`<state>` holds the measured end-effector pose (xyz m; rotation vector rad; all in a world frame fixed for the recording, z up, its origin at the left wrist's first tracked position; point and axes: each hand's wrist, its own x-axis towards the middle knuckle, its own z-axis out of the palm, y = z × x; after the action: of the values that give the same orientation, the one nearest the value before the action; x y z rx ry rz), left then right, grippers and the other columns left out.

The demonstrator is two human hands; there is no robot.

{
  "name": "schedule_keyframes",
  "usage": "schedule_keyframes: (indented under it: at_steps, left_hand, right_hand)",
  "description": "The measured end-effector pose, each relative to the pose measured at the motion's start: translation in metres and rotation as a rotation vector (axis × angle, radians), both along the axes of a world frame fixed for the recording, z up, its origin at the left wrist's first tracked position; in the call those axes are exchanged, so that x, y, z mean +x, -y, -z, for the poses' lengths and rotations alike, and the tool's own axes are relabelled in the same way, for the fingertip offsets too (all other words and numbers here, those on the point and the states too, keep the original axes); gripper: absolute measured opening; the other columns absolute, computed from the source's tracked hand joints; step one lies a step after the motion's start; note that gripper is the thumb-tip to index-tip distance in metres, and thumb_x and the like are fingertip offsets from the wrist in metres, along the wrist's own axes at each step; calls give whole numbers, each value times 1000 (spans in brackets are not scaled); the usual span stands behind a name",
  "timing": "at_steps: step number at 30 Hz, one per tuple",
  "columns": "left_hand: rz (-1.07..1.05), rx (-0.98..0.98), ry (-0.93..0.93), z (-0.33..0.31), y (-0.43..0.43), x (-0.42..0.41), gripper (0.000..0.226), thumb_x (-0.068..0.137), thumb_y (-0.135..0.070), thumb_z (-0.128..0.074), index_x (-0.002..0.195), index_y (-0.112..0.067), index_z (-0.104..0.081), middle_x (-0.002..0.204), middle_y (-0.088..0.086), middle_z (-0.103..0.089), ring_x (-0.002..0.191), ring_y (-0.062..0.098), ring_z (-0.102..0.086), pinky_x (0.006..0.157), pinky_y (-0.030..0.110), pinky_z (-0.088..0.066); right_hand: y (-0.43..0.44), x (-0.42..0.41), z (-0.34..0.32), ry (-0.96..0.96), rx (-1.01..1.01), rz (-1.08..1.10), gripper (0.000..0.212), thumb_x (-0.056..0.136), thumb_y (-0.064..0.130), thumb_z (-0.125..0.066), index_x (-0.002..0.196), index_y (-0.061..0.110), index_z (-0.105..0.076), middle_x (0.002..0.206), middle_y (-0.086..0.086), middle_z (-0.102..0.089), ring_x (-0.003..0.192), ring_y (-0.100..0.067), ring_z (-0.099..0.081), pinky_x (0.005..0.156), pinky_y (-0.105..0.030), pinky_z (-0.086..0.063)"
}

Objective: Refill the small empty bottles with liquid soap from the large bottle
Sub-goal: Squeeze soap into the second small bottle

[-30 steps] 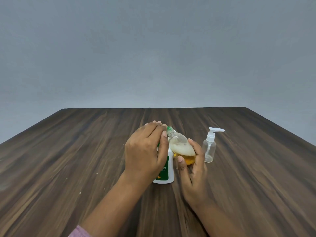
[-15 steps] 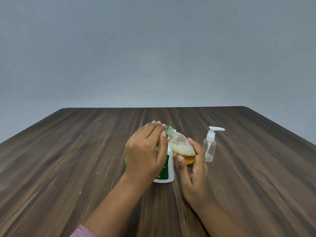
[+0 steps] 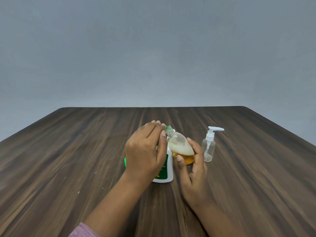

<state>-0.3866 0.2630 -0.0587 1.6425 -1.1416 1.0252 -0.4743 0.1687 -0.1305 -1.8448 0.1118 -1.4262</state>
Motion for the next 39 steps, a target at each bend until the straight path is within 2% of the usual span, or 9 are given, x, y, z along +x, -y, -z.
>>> schedule_keyframes:
  at_steps: [3,6,10,14,17,21,24,34,39]
  left_hand:
    - [-2,10,16,-3,-2,0,35,94,-17,-40,94,-4,-72,94,3,-71,95,15,-66,85,25,-50]
    - [0,26,25,-6,-4,0,36,95,-19,-39,95,-5,-72,95,2,-71,95,15,-66,83,25,-51]
    - [0,16,27,-5,-3,0,35,94,-18,-39,96,-5,-72,96,2,-71,97,14,-65,85,24,-50]
    - [5,4,11,1,-1,2,35,94,-17,-40,94,-4,-72,95,3,-71,98,12,-62,89,21,-46]
    - [11,4,11,1,-2,2,35,94,-17,-40,94,-4,-72,96,3,-71,99,12,-63,89,22,-47]
    - [4,21,19,-4,-4,0,36,95,-18,-39,92,-5,-72,95,2,-70,97,14,-65,85,23,-49]
    - [-8,36,29,-7,-5,1,35,95,-19,-39,93,-6,-71,94,2,-70,95,15,-66,82,25,-51]
    - [-2,9,1,5,-2,2,36,95,-18,-39,97,-3,-72,99,5,-71,101,18,-65,87,33,-52]
    - [-28,28,41,-1,-1,2,36,94,-18,-39,97,-5,-72,99,3,-71,100,17,-64,97,39,-46]
  right_hand:
    - [-1,0,0,11,8,0,41,93,27,-49,132,19,-41,108,13,-60,91,-1,-60,70,-5,-45]
    - [-1,1,-1,23,21,-8,42,92,28,-50,133,24,-39,109,15,-59,92,-3,-61,70,-7,-46]
    - [-1,2,0,29,15,-6,42,92,27,-50,132,23,-39,106,11,-61,90,-3,-62,70,-7,-46]
    - [-1,1,0,18,21,-10,41,93,28,-49,132,18,-42,105,0,-62,89,-2,-60,70,-6,-45]
    - [-3,0,-2,20,26,-21,41,95,35,-50,132,18,-41,106,3,-61,91,0,-60,70,-5,-46]
    - [-3,0,-3,24,41,-46,39,93,25,-50,131,21,-42,105,14,-60,92,-1,-61,71,-6,-46]
    - [-3,0,-4,34,43,-54,41,92,23,-50,131,18,-40,108,9,-62,95,-2,-62,72,-7,-47]
    - [-3,0,-4,23,25,-44,42,92,22,-49,131,9,-41,111,1,-61,96,-3,-61,73,-7,-48]
    - [-4,1,-5,35,29,-32,41,92,25,-49,132,20,-40,110,17,-59,95,-1,-61,71,-5,-47]
